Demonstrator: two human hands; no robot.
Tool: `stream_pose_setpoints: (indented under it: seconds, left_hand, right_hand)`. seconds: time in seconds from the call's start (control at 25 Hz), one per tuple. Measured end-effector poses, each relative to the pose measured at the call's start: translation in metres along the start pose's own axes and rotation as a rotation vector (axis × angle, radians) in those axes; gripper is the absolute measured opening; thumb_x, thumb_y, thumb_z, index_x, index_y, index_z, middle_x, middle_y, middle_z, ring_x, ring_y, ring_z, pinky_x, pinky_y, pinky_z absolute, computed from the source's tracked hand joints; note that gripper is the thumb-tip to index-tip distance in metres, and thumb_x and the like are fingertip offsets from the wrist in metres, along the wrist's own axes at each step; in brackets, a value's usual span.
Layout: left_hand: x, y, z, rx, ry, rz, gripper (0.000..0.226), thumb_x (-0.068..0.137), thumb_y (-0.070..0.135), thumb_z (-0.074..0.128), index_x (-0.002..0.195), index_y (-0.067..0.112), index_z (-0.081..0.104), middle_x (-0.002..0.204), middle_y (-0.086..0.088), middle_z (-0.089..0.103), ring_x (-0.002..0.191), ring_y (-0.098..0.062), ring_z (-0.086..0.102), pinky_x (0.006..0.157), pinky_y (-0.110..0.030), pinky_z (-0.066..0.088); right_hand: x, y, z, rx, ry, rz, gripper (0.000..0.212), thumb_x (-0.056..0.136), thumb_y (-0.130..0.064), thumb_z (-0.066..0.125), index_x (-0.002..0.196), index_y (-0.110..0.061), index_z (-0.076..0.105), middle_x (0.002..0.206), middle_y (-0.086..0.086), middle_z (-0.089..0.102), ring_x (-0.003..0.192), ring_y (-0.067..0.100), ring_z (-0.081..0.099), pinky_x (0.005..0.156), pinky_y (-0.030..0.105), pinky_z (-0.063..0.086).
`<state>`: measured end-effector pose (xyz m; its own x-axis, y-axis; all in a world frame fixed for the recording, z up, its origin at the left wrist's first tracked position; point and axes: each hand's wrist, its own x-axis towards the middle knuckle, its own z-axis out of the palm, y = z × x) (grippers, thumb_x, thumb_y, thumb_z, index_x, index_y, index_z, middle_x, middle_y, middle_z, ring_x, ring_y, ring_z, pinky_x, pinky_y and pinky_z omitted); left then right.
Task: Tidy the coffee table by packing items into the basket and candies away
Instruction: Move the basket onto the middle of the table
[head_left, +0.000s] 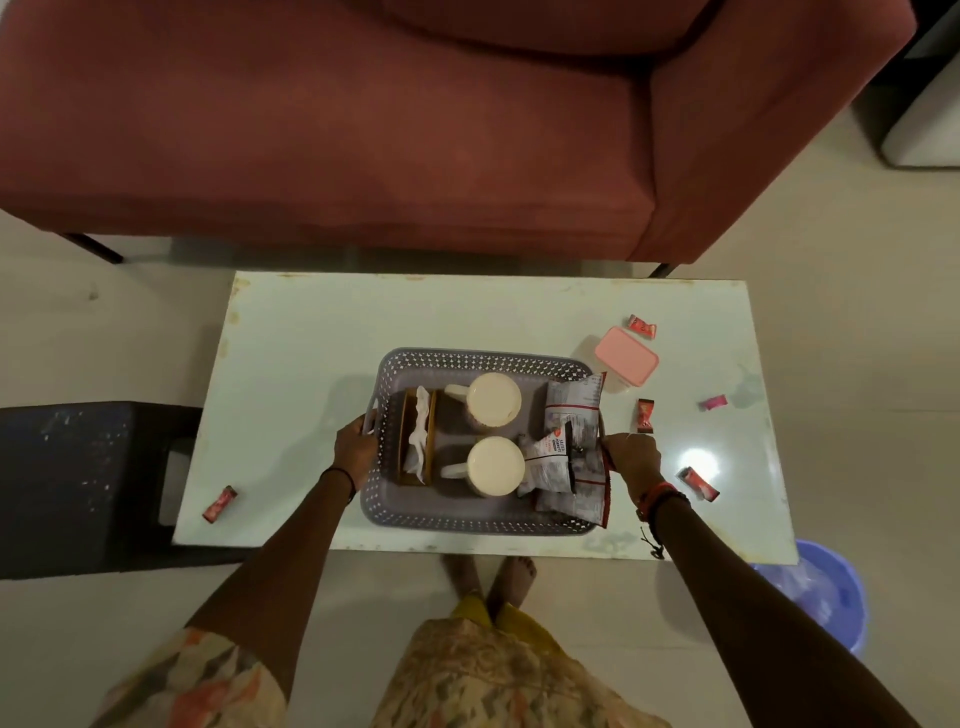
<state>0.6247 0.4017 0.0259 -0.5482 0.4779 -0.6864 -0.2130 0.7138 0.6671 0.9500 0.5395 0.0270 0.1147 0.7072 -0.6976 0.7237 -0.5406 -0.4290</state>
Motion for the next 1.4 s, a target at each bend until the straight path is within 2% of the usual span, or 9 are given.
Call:
stream_pose_setpoints:
  seconds: [0.08, 0.2, 0.52, 0.76, 0.88, 0.96, 1.08, 1.28, 1.4]
  left_hand:
    - [0.016, -0.002, 0.008, 0.008, -0.014, -0.009, 0.031, 0.091, 0.007, 0.055, 0.121, 0.005, 0.058, 0.106, -0.015, 0.062, 0.096, -0.026, 0.058, 0.093, -0.042, 0.048]
    - [0.041, -0.005, 0.02, 0.005, -0.01, -0.021, 0.029, 0.09, 0.007, 0.056, 0.119, 0.006, 0.06, 0.102, -0.015, 0.063, 0.094, -0.026, 0.058, 0.092, -0.043, 0.049]
    - [0.1, -0.006, 0.031, -0.03, -0.003, -0.041, 0.035, 0.09, 0.003, 0.053, 0.125, 0.009, 0.056, 0.105, -0.011, 0.062, 0.096, -0.026, 0.059, 0.081, -0.037, 0.053]
    - [0.137, 0.0, 0.029, 0.012, -0.008, -0.011, 0.037, 0.09, 0.003, 0.051, 0.126, 0.009, 0.055, 0.107, -0.01, 0.061, 0.098, -0.026, 0.058, 0.091, -0.041, 0.05]
    - [0.146, -0.002, 0.03, 0.009, 0.013, 0.001, 0.035, 0.091, 0.004, 0.05, 0.126, 0.008, 0.056, 0.106, -0.011, 0.061, 0.096, -0.025, 0.059, 0.089, -0.042, 0.051]
    - [0.148, -0.002, 0.03, 0.009, 0.008, -0.007, 0.034, 0.091, 0.005, 0.05, 0.125, 0.007, 0.056, 0.104, -0.011, 0.062, 0.09, -0.024, 0.06, 0.082, -0.039, 0.052]
    - [0.149, 0.0, 0.03, 0.123, 0.01, -0.02, 0.037, 0.091, 0.004, 0.048, 0.127, 0.004, 0.052, 0.108, -0.016, 0.061, 0.095, -0.026, 0.056, 0.086, -0.042, 0.051]
    - [0.119, 0.018, 0.033, 0.103, 0.126, 0.014, 0.052, 0.085, 0.009, 0.057, 0.134, 0.006, 0.041, 0.139, -0.018, 0.043, 0.114, -0.033, 0.054, 0.089, -0.037, 0.049]
    - [0.08, 0.011, 0.046, 0.117, 0.259, 0.193, 0.046, 0.087, 0.012, 0.055, 0.131, 0.004, 0.042, 0.137, -0.02, 0.037, 0.115, -0.037, 0.052, 0.098, -0.046, 0.046]
  right_hand:
    - [0.014, 0.002, 0.01, 0.006, 0.022, 0.005, 0.024, 0.092, -0.011, 0.05, 0.094, -0.001, 0.072, 0.094, 0.015, 0.07, 0.093, 0.029, 0.062, 0.076, 0.032, 0.045]
    - [0.04, 0.001, 0.02, 0.05, 0.068, -0.043, 0.025, 0.091, -0.008, 0.052, 0.081, 0.004, 0.072, 0.078, 0.014, 0.064, 0.079, 0.025, 0.055, 0.071, 0.031, 0.042]
    - [0.097, -0.026, 0.039, 0.029, 0.088, -0.144, 0.027, 0.09, -0.004, 0.049, 0.083, 0.014, 0.069, 0.084, 0.029, 0.068, 0.075, 0.024, 0.051, 0.066, 0.026, 0.034]
    - [0.117, -0.038, 0.052, 0.05, 0.098, -0.125, 0.027, 0.09, -0.006, 0.05, 0.085, 0.014, 0.068, 0.076, 0.019, 0.06, 0.075, 0.023, 0.047, 0.068, 0.028, 0.033]
    - [0.119, -0.038, 0.051, 0.071, 0.071, -0.123, 0.024, 0.09, -0.006, 0.052, 0.08, 0.005, 0.07, 0.076, 0.014, 0.06, 0.077, 0.023, 0.05, 0.071, 0.03, 0.039]
    - [0.12, -0.04, 0.049, 0.115, 0.04, -0.112, 0.023, 0.09, -0.004, 0.05, 0.088, 0.005, 0.071, 0.083, 0.016, 0.064, 0.083, 0.025, 0.055, 0.085, 0.04, 0.051]
    - [0.117, -0.046, 0.045, 0.127, -0.005, -0.077, 0.025, 0.09, -0.001, 0.047, 0.101, 0.01, 0.067, 0.105, 0.027, 0.068, 0.099, 0.038, 0.062, 0.099, 0.052, 0.047]
    - [0.093, -0.047, 0.031, 0.178, 0.06, -0.042, 0.019, 0.093, -0.004, 0.042, 0.092, -0.001, 0.06, 0.088, 0.019, 0.06, 0.083, 0.029, 0.057, 0.092, 0.049, 0.051]
    - [0.078, -0.039, 0.015, 0.18, 0.128, -0.041, 0.019, 0.093, -0.004, 0.043, 0.091, -0.003, 0.062, 0.085, 0.018, 0.06, 0.08, 0.027, 0.056, 0.088, 0.048, 0.053]
